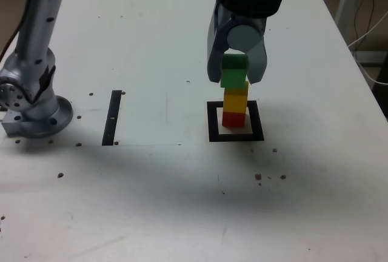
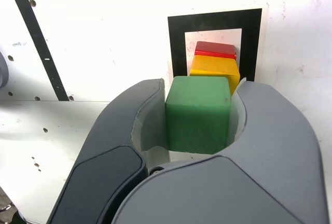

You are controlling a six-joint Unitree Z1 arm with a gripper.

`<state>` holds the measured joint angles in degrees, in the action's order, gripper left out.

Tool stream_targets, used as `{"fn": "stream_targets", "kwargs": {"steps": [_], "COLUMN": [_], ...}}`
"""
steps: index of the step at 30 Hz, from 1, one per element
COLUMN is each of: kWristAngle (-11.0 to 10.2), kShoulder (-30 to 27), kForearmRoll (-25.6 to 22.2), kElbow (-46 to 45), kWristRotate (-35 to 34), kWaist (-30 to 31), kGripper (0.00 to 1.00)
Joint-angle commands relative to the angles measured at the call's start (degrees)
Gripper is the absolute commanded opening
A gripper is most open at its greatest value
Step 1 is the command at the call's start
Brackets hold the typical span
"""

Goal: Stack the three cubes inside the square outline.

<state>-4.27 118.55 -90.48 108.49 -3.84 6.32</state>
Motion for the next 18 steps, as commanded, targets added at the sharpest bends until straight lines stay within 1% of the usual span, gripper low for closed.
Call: {"fn": "stream_targets", "kwargs": {"steps": [1, 5, 10, 13, 18], "kWristAngle": [0.06, 0.49, 1.62, 2.11, 2.25], "kShoulder": [0.26, 0.34, 0.54, 0.64, 0.87], "kForearmRoll": [-0.33, -0.5, -0.64, -0.65, -0.59], "kElbow": [0.41, 0.2, -0.04, 0.0, 0.07], "kWristRotate": [-0.14, -0.42, -0.72, -0.77, -0.78], "kWaist": [0.1, 0.09, 0.1, 0.1, 0.1], "kGripper": [0.14, 0.23, 0.35, 0.38, 0.39]}}
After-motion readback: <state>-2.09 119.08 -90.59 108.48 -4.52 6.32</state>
